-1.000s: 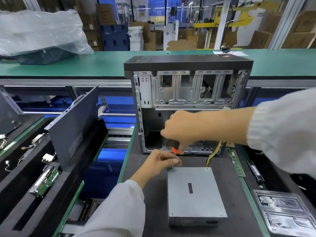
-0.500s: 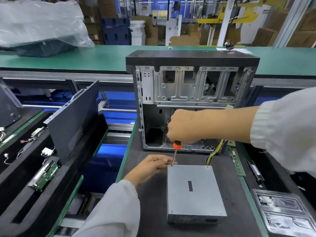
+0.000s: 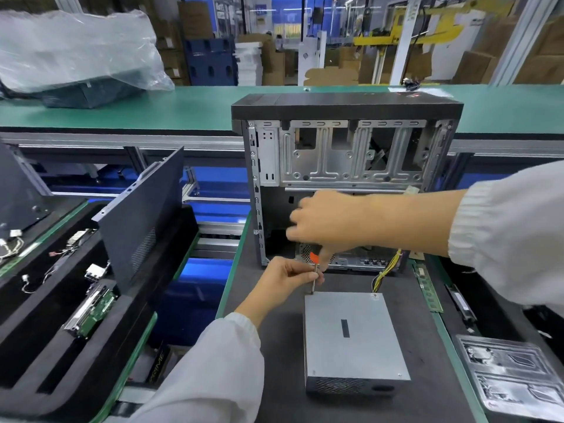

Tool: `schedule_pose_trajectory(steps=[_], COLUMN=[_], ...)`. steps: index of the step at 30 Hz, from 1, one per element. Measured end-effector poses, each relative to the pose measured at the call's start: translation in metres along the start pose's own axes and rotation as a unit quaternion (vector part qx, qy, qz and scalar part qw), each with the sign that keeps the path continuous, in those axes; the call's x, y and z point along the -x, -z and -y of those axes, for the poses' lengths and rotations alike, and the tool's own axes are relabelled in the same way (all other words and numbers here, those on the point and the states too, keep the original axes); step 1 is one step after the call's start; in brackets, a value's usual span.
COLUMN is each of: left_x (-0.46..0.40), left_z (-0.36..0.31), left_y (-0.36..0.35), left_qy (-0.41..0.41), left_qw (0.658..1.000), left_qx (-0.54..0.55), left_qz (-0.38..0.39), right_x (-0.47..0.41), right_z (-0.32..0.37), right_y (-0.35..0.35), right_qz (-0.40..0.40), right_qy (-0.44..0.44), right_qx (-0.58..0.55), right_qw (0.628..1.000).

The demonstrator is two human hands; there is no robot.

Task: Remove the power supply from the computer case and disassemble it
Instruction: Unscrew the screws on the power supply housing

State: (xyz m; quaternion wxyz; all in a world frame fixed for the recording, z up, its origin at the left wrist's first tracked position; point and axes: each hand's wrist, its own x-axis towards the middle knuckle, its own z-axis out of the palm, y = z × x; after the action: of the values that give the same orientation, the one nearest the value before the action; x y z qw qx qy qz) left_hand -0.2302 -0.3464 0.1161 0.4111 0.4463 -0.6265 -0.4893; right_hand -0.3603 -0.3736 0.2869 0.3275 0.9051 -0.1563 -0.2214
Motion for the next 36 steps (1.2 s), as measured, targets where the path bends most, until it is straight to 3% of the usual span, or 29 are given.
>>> schedule_pose_trajectory(steps=[2,5,10,13,17,22,25,30,36], left_x=[-0.002,-0.006,-0.011,-0.011,-0.009,-0.011,-0.011,-0.013,-0.019], left_z=[0.0,0.001,0.001,0.001,0.003,0.001,-0.001,-0.016,-0.017], left_y=[-0.002,-0.004,-0.004,-0.004,-0.002,-0.001,0.002,0.016,0.006], left_qy=[-0.015,-0.012,-0.012,-0.018,-0.026,-0.02,-0.012,-0.012,-0.03], left_qw=[0.999,0.996,0.993,0.993,0.993,0.993,0.994,0.996,0.995], left_qx=[-0.049,-0.088,-0.113,-0.118,-0.114,-0.117,-0.111,-0.04,-0.083], left_qz=[-0.014,-0.021,-0.024,-0.02,-0.014,-0.009,0.01,0.073,0.039], right_x=[0.002,0.001,0.001,0.004,0.009,0.0,-0.007,-0.001,0.014], right_z=[-0.009,-0.013,-0.013,-0.015,-0.021,-0.025,-0.019,-0.023,-0.032], right_y=[0.005,-0.009,-0.019,-0.019,-0.011,-0.001,-0.003,0.0,-0.004], right_qz=[0.053,0.074,-0.011,-0.007,0.015,0.126,0.104,0.096,0.139], right_qy=[-0.138,-0.206,-0.134,-0.067,-0.042,-0.187,-0.205,-0.142,-0.072], right_qx=[-0.136,-0.214,-0.101,-0.069,-0.227,-0.381,-0.333,-0.317,-0.335], right_qw=[0.98,0.952,0.986,0.995,0.973,0.897,0.914,0.933,0.929])
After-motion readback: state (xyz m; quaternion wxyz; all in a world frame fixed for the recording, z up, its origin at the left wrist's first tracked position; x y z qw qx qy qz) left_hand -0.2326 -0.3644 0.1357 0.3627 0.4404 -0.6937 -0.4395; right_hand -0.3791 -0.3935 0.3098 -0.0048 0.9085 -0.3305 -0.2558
